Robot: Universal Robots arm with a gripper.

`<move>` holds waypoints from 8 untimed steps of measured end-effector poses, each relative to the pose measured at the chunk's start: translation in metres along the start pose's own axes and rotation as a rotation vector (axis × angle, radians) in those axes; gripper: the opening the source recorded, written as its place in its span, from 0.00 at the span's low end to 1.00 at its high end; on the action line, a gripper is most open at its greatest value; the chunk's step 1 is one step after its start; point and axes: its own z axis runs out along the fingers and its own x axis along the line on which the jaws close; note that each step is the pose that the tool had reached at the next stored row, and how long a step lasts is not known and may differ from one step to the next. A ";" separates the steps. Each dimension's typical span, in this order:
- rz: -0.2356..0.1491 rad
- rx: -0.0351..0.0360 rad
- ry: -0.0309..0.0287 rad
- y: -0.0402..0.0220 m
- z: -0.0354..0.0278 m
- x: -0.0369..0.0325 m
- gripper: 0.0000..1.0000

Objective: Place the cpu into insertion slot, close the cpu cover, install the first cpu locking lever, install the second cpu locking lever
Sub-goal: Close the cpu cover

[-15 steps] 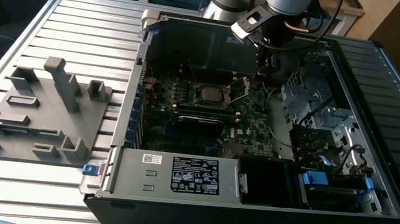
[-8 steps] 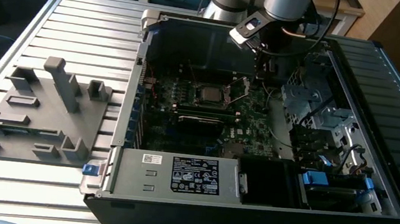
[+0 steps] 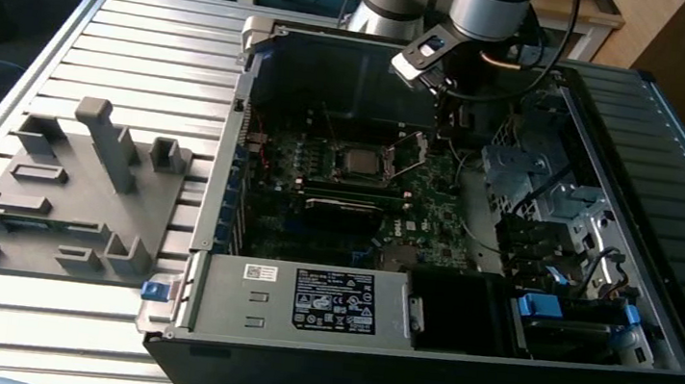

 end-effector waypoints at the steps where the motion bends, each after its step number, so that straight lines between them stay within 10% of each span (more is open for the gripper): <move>1: 0.000 0.0000 0.0000 0.0000 0.0000 0.0000 0.10; 8: -0.002 0.0252 -0.0006 0.0002 0.0006 0.0001 0.10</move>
